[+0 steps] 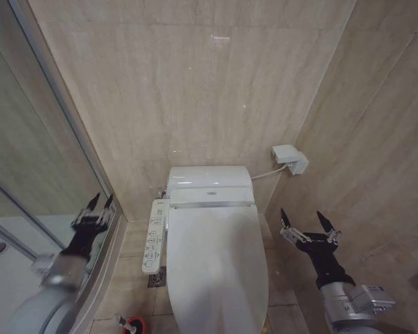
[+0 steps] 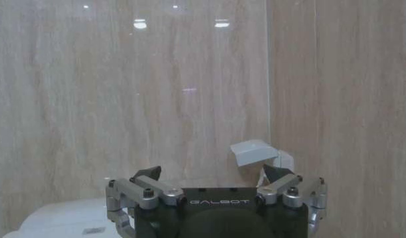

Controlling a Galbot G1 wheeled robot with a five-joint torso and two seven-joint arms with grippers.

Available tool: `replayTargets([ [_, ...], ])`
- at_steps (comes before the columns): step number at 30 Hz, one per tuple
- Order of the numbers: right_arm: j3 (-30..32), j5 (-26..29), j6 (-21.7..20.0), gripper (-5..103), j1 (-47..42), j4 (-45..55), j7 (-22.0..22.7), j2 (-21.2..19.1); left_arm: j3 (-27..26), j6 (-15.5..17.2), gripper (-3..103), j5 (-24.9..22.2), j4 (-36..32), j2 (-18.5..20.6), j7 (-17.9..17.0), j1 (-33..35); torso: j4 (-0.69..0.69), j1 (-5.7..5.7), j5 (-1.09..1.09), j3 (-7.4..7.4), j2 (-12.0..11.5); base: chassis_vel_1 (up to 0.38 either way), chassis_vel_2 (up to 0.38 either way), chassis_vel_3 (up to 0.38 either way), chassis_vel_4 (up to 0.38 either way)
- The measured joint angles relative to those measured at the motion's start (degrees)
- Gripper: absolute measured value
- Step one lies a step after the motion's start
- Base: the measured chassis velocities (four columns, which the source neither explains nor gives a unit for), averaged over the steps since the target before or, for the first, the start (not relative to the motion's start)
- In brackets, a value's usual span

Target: Open the toilet lid, clean the toilet bowl with a toilet brush, close the toilet lid, and flush.

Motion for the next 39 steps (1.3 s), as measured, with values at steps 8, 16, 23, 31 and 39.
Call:
replayTargets([
  [8, 0.0, 0.0, 0.0, 100, 0.0, 0.0, 0.0, 0.0, -4.1, 0.8, 71, 6.1, -9.6, -8.6, 2.2, 9.1, -0.04, 0.00, 0.01, 0.00, 0.0, 0.000, 0.000, 0.000, 0.000],
  [16, 0.0, 0.0, 0.0, 100, 0.0, 0.0, 0.0, 0.0, -1.7, -1.2, 97, 12.0, -12.9, -12.6, 2.4, 14.5, -0.03, 0.00, 0.01, 0.01, 0.0, 0.000, 0.000, 0.000, 0.000],
  [23, 0.0, 0.0, 0.0, 100, 0.0, 0.0, 0.0, 0.0, 0.8, -3.4, 100, 13.8, -12.8, -14.5, 2.3, 16.2, -0.02, 0.01, 0.01, 0.01, 0.0, 0.000, 0.000, 0.000, 0.000],
  [31, 0.0, 0.0, 0.0, 100, 0.0, 0.0, 0.0, 0.0, 1.3, -5.1, 100, 14.3, -12.6, -14.9, 3.8, 16.1, -0.03, 0.01, 0.00, 0.01, 0.0, 0.000, 0.000, 0.000, 0.000],
  [39, 0.0, 0.0, 0.0, 100, 0.0, 0.0, 0.0, 0.0, 1.2, -5.5, 100, 15.5, -12.4, -15.0, 4.5, 16.6, -0.02, 0.01, 0.00, 0.01, 0.0, 0.000, 0.000, 0.000, 0.000],
])
